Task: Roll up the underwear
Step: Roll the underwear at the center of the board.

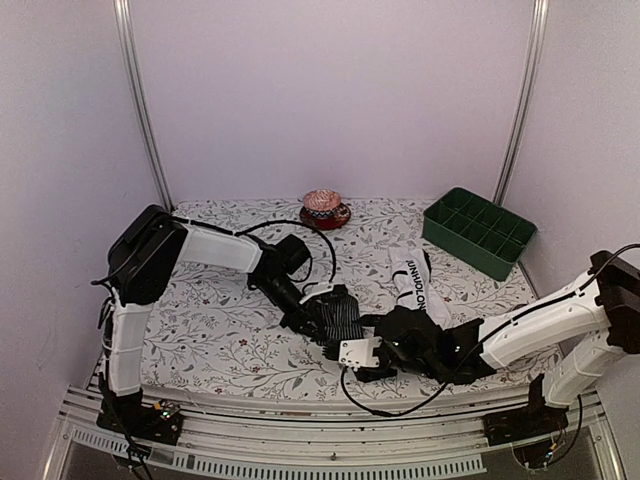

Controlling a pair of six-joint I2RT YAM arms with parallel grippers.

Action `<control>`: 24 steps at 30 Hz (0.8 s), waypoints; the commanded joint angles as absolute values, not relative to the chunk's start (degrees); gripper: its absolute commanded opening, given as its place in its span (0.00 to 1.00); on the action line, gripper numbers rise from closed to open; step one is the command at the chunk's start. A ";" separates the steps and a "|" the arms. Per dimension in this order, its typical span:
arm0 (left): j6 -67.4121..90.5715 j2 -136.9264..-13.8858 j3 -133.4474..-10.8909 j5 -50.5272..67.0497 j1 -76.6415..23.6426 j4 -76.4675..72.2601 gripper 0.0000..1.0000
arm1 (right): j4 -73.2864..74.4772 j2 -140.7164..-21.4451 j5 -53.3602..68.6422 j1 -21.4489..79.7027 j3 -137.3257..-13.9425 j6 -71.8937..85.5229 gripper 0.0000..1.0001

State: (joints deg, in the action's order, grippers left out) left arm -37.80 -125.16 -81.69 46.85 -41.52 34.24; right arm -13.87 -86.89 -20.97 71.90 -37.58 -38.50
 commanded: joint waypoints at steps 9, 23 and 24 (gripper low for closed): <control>-36.64 -129.36 -82.20 45.55 -39.92 42.10 0.00 | -17.01 -104.53 -28.66 70.84 -46.09 -41.40 0.62; -36.96 -129.29 -82.18 45.69 -39.72 42.51 0.00 | -13.48 -109.30 -29.60 69.13 -49.25 -40.26 0.37; -36.93 -129.29 -82.18 45.70 -39.68 42.58 0.00 | -13.39 -109.53 -29.80 69.02 -49.32 -40.26 0.39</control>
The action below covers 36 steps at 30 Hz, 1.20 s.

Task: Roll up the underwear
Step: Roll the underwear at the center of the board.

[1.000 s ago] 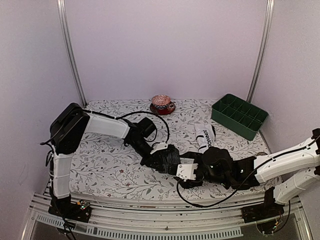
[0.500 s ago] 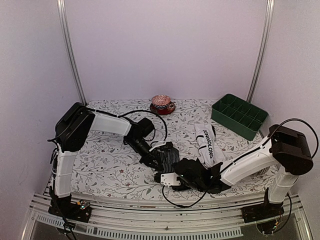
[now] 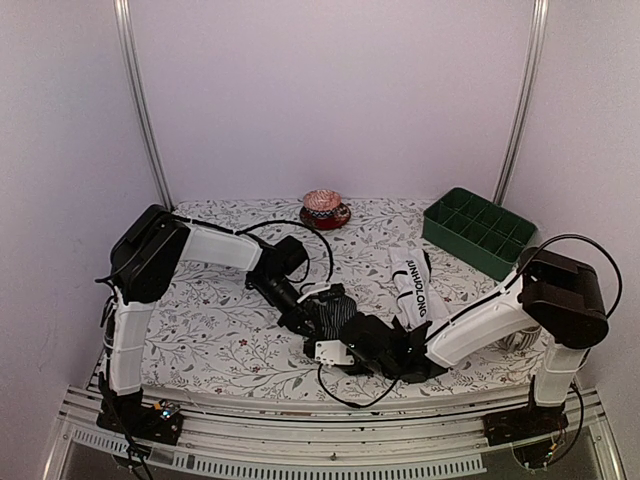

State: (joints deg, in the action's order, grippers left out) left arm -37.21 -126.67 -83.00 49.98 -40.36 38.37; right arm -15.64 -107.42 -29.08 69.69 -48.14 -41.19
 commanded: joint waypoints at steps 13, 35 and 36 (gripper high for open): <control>-37.82 -127.76 -81.55 45.38 -39.52 42.26 0.22 | -5.99 -110.55 -26.27 67.84 -52.97 -37.43 0.22; -35.42 -92.15 -48.53 35.52 -35.13 -5.60 0.95 | 19.50 -112.94 5.98 59.86 -66.26 -23.06 0.21; -36.25 -90.76 -46.27 34.89 -35.23 -8.43 0.94 | 20.30 -112.96 7.68 59.66 -66.75 -22.66 0.21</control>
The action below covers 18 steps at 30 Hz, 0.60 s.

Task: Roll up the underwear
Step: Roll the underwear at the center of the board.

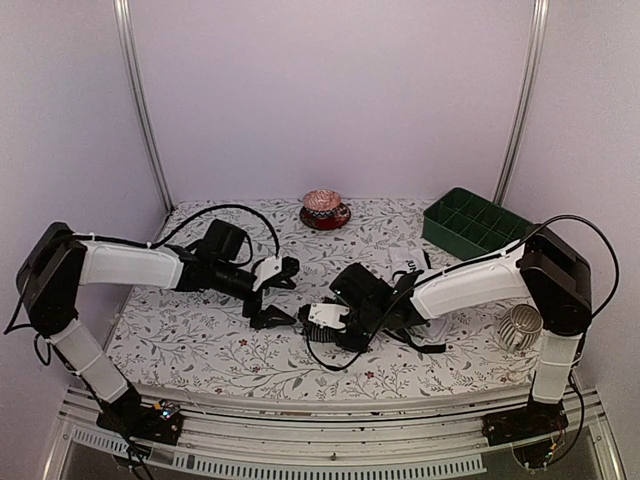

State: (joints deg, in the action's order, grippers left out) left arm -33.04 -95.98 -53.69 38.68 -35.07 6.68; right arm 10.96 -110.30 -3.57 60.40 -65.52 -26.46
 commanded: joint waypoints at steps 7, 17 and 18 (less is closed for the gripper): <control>-45.65 -85.72 -35.37 28.33 -41.31 -17.92 0.89 | 25.35 -114.41 20.07 57.67 -68.90 -19.58 0.23; -55.25 -85.80 -26.73 13.48 -54.03 -28.56 0.87 | 27.78 -118.99 25.84 55.92 -73.20 -17.21 0.24; -55.42 -86.18 -26.72 12.84 -54.57 -28.78 0.86 | 27.77 -119.00 26.06 55.78 -73.23 -17.15 0.24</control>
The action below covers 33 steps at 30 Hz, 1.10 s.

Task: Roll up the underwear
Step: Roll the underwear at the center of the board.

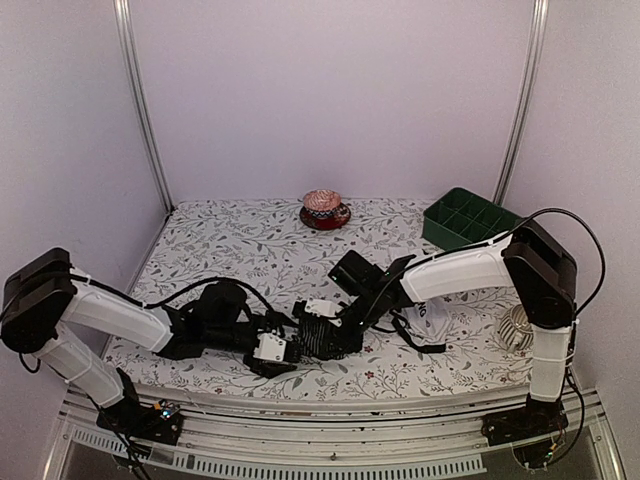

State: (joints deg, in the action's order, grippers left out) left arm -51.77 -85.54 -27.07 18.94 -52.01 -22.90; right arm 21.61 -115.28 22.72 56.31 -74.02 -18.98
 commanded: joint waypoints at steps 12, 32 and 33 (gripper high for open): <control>-57.94 -93.92 -26.55 2.36 -60.66 -34.60 0.65 | 27.35 -118.83 26.88 54.96 -72.65 -17.53 0.24; -49.37 -103.36 -39.50 1.66 -62.38 -15.61 0.00 | 24.91 -109.29 23.27 53.40 -66.52 -18.09 0.44; -48.45 -103.47 -40.90 3.11 -62.31 -12.94 0.00 | 24.01 -106.94 22.50 53.29 -65.07 -18.14 0.49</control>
State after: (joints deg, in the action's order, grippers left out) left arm -54.02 -101.43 -36.58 -3.14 -62.13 -27.64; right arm 22.31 -113.40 25.54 52.97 -70.81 -17.69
